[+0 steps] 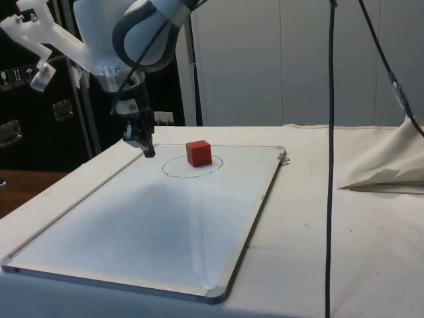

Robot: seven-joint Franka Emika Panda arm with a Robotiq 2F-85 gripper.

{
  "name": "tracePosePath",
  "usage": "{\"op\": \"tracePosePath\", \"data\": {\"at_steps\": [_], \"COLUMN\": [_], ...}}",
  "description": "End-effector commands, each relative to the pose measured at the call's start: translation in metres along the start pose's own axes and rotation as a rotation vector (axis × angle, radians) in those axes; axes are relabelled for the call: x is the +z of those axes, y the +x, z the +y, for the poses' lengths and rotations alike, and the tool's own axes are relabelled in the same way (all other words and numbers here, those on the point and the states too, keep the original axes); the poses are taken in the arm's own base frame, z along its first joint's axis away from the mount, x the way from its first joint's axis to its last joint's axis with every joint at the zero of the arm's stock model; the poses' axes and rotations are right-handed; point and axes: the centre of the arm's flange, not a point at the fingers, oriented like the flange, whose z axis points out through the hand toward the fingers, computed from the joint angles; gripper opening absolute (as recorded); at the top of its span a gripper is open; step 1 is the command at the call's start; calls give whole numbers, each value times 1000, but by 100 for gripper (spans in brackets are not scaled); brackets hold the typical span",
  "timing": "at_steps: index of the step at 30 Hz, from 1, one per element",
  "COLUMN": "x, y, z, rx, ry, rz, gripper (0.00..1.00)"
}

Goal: Push the cube into the marked area.

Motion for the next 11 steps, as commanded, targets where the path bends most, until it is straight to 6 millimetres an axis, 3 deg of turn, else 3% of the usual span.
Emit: {"op": "tracePosePath", "data": {"at_steps": [1,11], "x": [-1,-6], "y": [0,2], "z": [0,2], "rx": [5,43], "ry": [2,41], "rz": [2,17], "gripper": [0,0]}}
